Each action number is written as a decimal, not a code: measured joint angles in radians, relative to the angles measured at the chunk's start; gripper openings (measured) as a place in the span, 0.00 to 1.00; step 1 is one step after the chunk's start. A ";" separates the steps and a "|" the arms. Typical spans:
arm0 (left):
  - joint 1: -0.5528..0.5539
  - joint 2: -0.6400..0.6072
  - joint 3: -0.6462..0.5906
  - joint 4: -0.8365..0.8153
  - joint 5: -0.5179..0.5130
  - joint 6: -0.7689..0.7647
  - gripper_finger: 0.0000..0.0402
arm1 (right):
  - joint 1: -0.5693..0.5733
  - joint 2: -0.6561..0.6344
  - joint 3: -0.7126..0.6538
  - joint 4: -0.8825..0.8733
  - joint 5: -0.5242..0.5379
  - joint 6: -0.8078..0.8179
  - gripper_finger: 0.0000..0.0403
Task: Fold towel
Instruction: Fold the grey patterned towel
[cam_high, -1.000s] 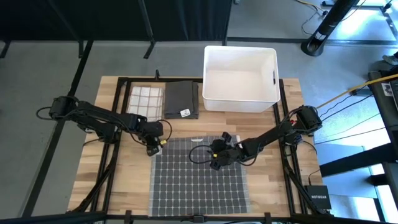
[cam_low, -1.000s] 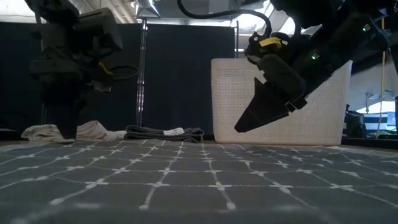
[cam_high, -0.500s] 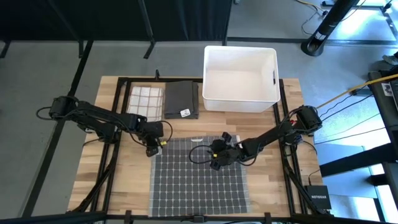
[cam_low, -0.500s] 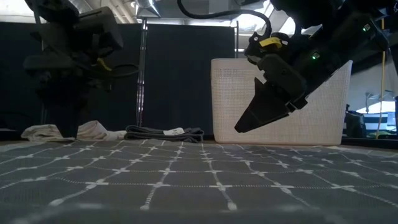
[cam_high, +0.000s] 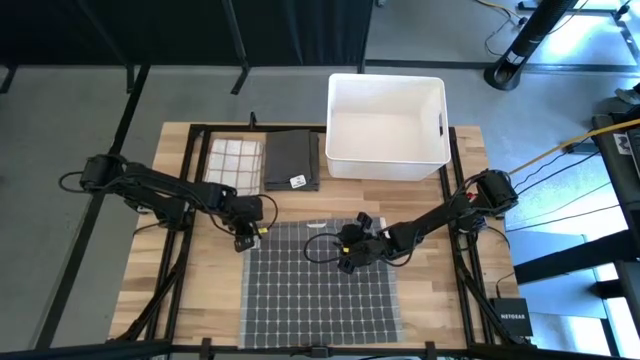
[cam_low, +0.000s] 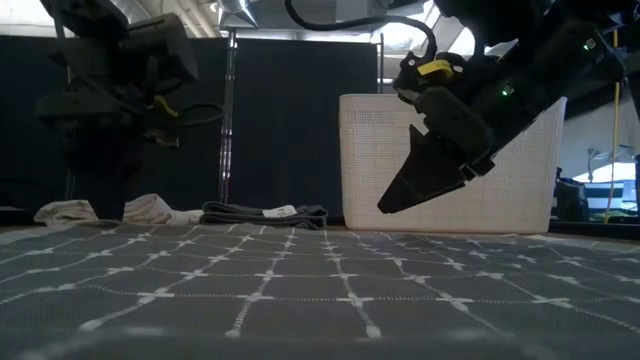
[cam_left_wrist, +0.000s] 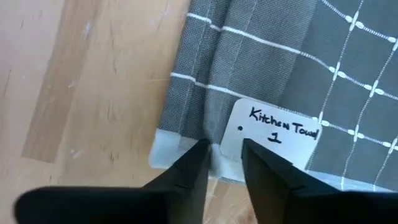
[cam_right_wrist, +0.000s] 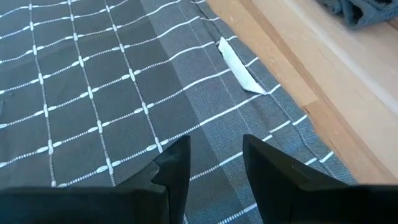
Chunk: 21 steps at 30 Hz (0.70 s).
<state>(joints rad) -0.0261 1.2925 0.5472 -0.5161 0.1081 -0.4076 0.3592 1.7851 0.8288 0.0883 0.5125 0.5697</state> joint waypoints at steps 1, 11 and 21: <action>0.000 0.005 0.000 0.002 0.000 0.000 0.20 | 0.000 0.000 0.000 0.000 0.000 0.000 0.37; 0.003 0.047 0.002 0.008 -0.012 0.033 0.04 | 0.000 -0.003 0.003 -0.017 -0.008 -0.025 0.37; -0.027 -0.086 0.039 -0.061 -0.064 0.022 0.02 | 0.001 -0.146 0.167 -0.630 -0.035 -0.038 0.37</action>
<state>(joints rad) -0.0535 1.2060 0.5866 -0.5770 0.0443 -0.3853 0.3603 1.6390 0.9962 -0.5414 0.4775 0.5321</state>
